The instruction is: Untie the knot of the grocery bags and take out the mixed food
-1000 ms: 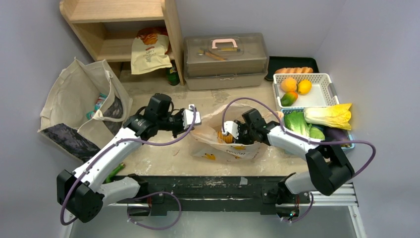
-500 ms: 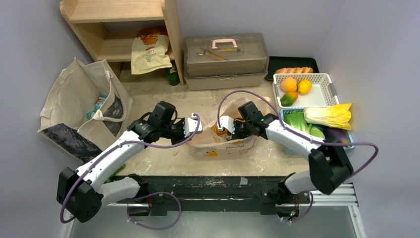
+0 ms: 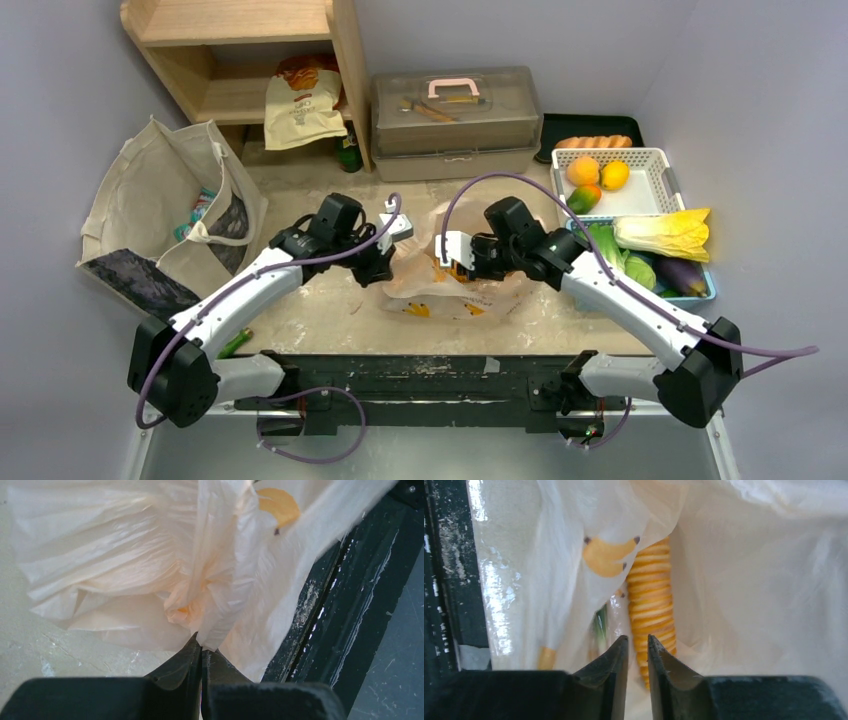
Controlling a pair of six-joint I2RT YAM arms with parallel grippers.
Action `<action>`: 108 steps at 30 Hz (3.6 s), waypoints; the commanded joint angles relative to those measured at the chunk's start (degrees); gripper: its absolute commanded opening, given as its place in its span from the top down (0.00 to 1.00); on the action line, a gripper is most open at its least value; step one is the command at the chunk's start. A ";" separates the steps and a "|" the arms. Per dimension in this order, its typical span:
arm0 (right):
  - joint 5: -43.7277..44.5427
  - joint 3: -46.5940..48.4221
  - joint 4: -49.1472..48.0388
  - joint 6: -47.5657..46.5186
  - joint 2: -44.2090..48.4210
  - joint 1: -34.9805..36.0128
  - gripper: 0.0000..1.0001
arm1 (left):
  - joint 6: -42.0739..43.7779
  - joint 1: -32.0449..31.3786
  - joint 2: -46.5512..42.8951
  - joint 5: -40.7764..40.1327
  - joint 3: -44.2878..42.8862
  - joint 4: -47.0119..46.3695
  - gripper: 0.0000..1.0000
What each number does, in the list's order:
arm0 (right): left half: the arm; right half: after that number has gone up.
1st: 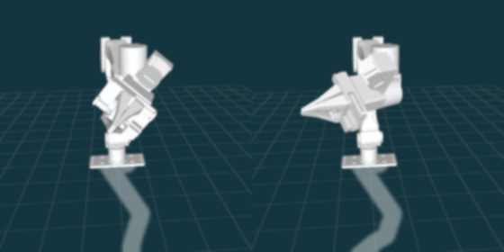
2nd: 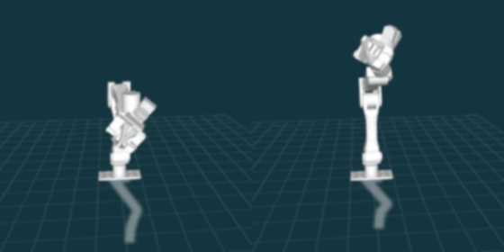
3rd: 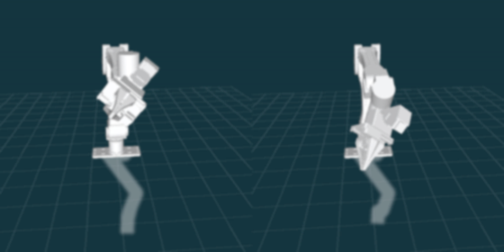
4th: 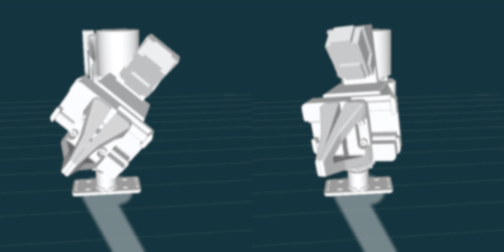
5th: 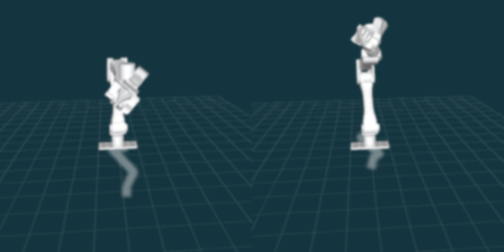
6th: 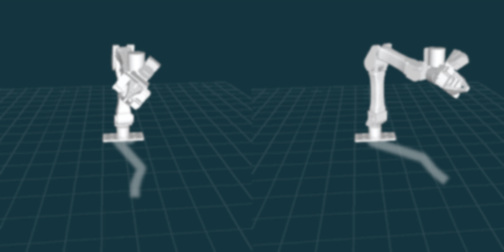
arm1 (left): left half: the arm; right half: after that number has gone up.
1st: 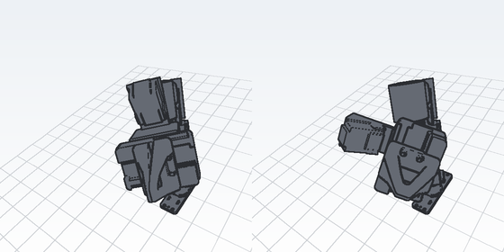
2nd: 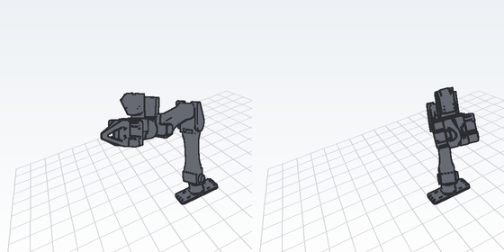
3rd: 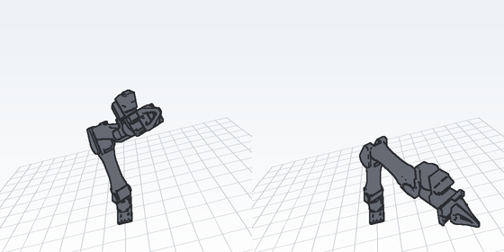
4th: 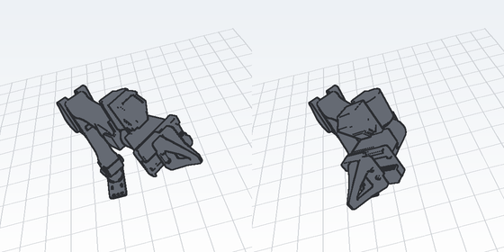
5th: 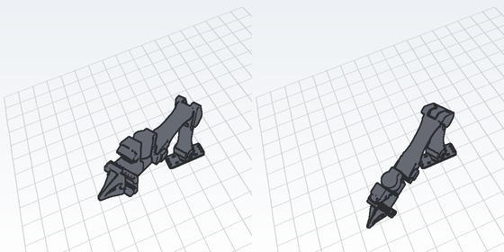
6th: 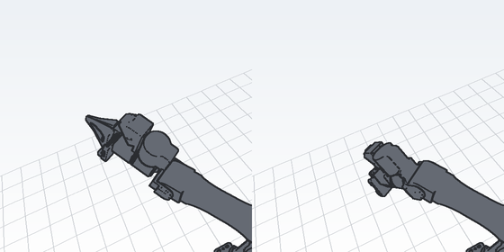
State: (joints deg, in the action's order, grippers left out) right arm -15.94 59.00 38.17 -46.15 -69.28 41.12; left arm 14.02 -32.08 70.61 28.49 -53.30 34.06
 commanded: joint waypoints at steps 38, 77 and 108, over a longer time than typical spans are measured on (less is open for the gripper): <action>8.20 -5.61 -6.95 -1.44 -4.05 -1.58 1.00 | 9.55 0.16 -7.73 1.65 3.86 -0.67 1.00; -1.65 10.83 -0.18 -4.03 13.94 -1.25 1.00 | -3.08 0.90 -5.99 -0.68 0.60 -1.19 1.00; -1.78 19.40 -0.55 -5.12 12.84 -0.78 1.00 | -0.05 -8.02 -7.13 7.44 -16.78 -7.99 0.37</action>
State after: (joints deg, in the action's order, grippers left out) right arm -18.79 74.06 38.89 -50.92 -56.29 40.12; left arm 14.04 -36.29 57.82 35.20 -65.06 31.73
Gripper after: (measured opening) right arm 0.003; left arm 0.627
